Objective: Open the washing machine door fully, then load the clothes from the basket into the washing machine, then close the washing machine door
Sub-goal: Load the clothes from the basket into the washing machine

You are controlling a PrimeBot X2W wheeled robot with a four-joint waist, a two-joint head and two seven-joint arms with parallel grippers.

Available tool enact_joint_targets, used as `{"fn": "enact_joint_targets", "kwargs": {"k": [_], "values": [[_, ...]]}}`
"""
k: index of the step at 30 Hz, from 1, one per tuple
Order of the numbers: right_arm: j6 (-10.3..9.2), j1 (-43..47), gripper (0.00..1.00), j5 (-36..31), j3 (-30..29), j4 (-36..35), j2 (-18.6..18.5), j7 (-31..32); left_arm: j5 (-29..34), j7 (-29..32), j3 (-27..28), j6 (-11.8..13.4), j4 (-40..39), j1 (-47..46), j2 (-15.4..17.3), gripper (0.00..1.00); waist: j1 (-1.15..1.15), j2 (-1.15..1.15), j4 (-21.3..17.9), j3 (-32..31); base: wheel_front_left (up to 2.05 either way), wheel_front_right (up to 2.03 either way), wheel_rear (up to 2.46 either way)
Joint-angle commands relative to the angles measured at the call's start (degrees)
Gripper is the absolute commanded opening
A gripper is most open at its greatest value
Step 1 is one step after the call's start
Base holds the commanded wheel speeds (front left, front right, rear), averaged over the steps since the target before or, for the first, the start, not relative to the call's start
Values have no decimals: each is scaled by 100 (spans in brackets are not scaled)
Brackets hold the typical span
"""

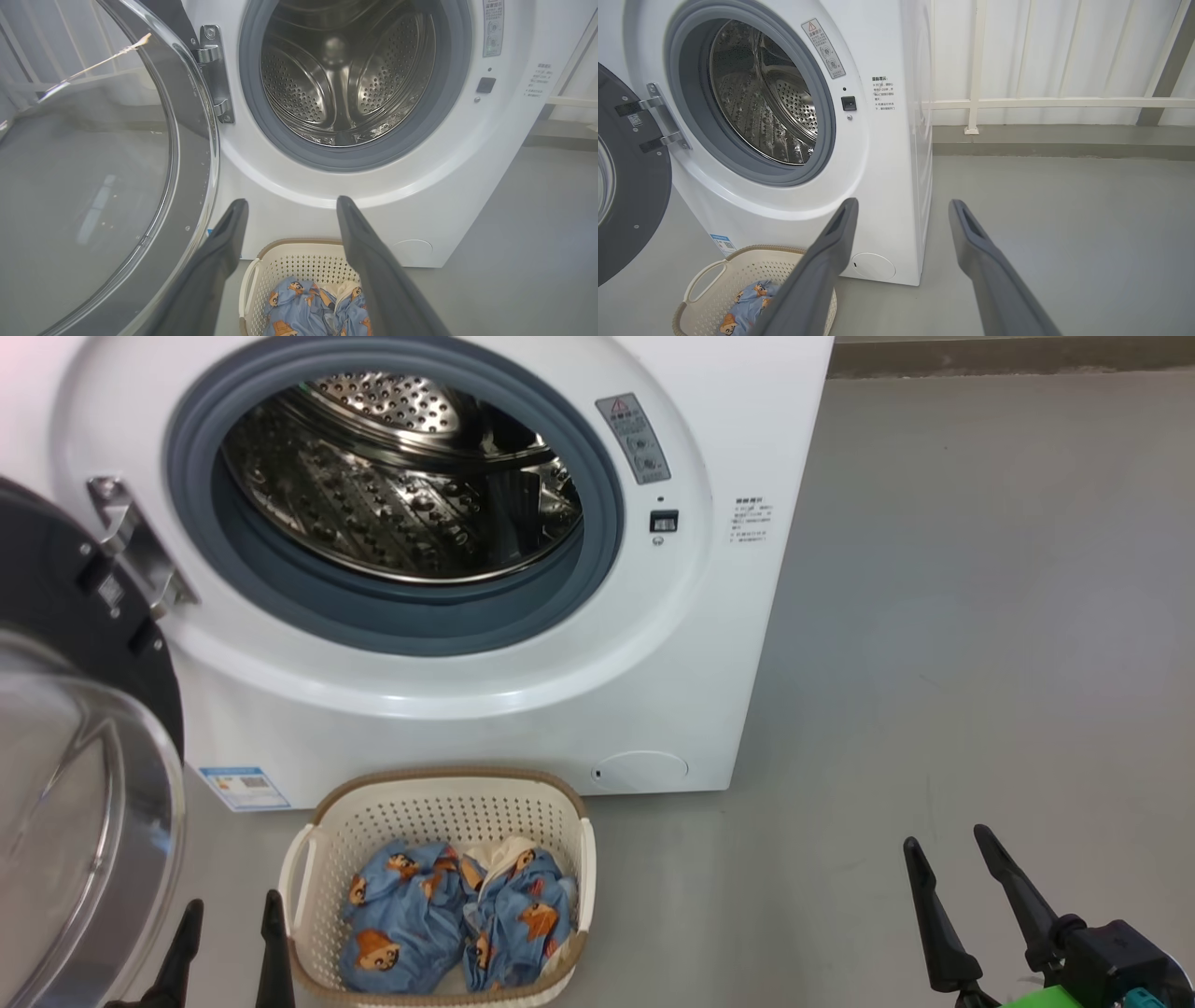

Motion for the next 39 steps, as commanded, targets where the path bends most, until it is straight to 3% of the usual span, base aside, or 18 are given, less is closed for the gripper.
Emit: {"fn": "enact_joint_targets", "kwargs": {"k": [1, 24, 39], "values": [[8, -161, 100, -28, 96, -153, -92, -69, 25, -77, 222, 21, -89, -244, 64, 100, 0, 0, -4, 40, 112, -112, 0], [8, -253, 100, -27, 26, -181, -71, -69, -18, -154, 146, -125, 56, -389, -39, 100, 0, 0, 26, 400, 18, -18, 0], [8, -632, 100, -61, -48, -562, -107, -69, -70, -159, -46, -449, 526, -1595, -134, 100, 0, 0, 125, 1725, 0, 0, 0]]}}
